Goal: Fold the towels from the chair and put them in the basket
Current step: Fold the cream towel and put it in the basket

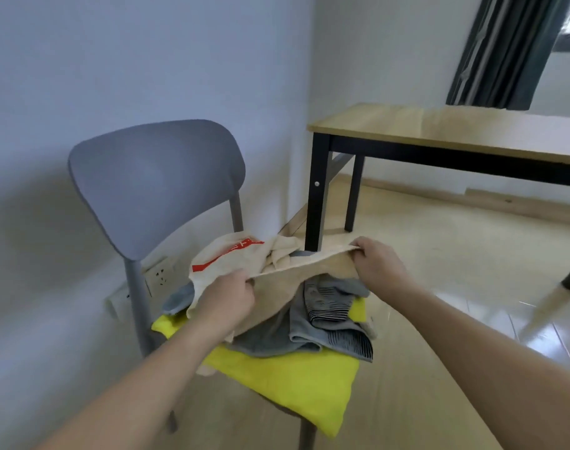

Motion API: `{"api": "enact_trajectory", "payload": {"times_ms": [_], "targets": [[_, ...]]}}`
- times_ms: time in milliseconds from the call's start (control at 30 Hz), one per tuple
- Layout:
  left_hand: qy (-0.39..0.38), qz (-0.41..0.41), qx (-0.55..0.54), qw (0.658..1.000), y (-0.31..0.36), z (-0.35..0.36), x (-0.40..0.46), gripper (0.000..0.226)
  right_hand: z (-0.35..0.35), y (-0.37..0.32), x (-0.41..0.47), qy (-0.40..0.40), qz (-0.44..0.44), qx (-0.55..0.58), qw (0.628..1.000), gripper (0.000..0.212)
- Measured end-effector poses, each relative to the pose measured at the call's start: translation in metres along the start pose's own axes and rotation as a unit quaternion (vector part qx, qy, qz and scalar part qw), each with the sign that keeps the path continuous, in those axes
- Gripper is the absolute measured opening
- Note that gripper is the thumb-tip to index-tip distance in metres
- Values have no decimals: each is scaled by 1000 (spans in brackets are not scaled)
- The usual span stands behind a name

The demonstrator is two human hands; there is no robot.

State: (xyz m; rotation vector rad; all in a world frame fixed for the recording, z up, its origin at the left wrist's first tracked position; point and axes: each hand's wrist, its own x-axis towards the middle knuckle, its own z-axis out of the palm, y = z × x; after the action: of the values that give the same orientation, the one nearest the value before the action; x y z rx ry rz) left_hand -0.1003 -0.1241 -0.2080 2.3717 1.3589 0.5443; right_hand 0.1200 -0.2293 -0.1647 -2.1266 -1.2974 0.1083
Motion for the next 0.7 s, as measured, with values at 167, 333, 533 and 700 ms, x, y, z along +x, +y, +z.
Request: {"api": "enact_trajectory", "payload": {"times_ms": [167,333,533,700], "targets": [[130,20,-118,984,45,-134,-2,29,-86,-75,-10,87,-41,78,992,26],[164,26,-239,957,116,-256,-29,24,-179,-157,-15,113,-47,128,984,27],[139,92,-415,895,182,-368,-79,34,-278,-246,-37,199,-93,250,943,16],[48,170,-533,828,215,-437,-119,38,-336,-294,-58,182,-115,387,897,18]]}}
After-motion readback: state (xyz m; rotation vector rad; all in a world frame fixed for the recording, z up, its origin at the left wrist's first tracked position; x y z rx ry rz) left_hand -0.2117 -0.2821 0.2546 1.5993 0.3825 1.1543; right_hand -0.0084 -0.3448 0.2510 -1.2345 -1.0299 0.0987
